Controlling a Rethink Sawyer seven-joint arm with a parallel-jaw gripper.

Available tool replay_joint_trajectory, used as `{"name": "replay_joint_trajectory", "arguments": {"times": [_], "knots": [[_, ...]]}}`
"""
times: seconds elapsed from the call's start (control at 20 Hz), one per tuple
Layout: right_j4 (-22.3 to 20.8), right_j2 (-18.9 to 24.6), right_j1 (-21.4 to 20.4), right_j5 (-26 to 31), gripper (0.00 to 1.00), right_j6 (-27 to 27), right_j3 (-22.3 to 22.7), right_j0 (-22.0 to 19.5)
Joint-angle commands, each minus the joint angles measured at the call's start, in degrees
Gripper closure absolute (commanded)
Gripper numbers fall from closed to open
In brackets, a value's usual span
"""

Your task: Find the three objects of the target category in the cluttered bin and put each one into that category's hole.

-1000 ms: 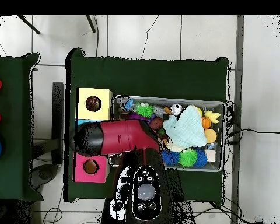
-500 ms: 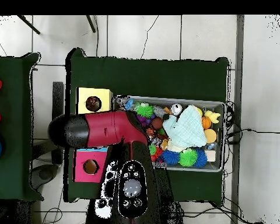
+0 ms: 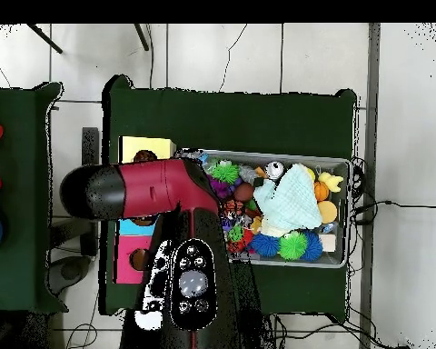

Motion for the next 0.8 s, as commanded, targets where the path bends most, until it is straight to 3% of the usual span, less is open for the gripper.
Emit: {"name": "replay_joint_trajectory", "arguments": {"times": [0.05, 0.8], "knots": [[1.2, 2.1, 4.1, 6.6, 1.00, 1.7, -3.8, -0.1], [1.1, 1.6, 6.5, 7.2, 1.00, 1.5, -7.3, 0.6]]}}
